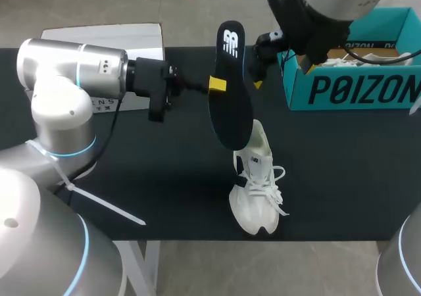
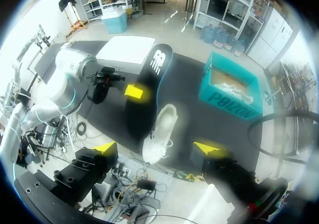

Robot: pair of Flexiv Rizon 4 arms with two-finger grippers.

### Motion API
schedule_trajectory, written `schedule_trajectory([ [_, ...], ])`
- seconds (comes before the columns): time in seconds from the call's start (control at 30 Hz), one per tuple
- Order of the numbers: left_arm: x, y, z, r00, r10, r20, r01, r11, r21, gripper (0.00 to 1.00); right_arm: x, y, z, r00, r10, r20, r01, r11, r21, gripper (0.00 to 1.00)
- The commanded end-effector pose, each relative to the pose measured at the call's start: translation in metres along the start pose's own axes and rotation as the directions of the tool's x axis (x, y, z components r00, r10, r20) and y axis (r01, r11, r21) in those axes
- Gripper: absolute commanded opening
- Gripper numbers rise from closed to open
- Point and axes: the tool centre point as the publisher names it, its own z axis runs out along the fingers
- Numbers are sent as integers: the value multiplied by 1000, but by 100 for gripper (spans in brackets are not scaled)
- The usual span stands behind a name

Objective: Take the shoe out of the shoebox, open the shoe tongue, remove and reinsert the insole, then place the shoe into the shoebox

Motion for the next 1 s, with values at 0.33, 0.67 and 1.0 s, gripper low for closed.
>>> schedule_trajectory([
  [0.33, 1, 0, 1, 1000, 2, 1, -2, 1000, -3, 0, 1, 2, 1, 1000, 0, 0, 0, 1000, 4, 100],
  [0.67, 1, 0, 1, 1000, 2, 1, -2, 1000, -3, 0, -33, 21, 11, 989, 12, -149, -28, 994, -103, 100],
  [1.0, 1, 0, 1, 1000, 2, 1, -2, 1000, -3, 0, -64, 8, 44, 877, 68, -476, -168, 971, -171, 100],
])
